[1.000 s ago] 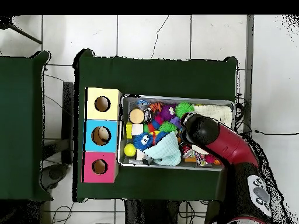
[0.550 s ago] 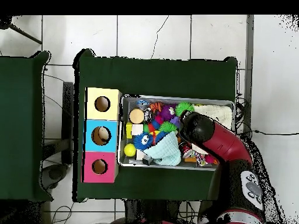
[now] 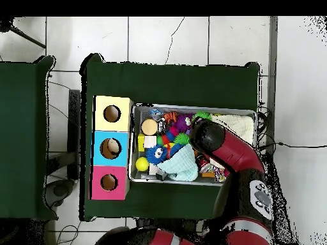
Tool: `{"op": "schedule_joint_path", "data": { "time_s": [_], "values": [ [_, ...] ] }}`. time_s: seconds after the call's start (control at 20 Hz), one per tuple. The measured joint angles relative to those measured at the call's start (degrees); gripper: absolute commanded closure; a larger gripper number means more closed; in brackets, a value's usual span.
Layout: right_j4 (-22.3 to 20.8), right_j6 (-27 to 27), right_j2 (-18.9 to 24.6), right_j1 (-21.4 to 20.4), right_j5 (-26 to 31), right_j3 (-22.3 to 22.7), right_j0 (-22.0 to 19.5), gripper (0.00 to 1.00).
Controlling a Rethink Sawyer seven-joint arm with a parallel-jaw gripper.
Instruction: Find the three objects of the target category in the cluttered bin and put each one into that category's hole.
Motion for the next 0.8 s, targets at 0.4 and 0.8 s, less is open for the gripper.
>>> {"op": "schedule_joint_path", "data": {
  "time_s": [0.4, 0.8],
  "values": [
    [2.54, 0.00, -1.36, 0.88, -0.04, -0.51, 1.66, 0.00],
    [3.86, 0.00, -2.46, 1.32, -0.04, -0.68, 2.55, 0.00]
  ]
}}
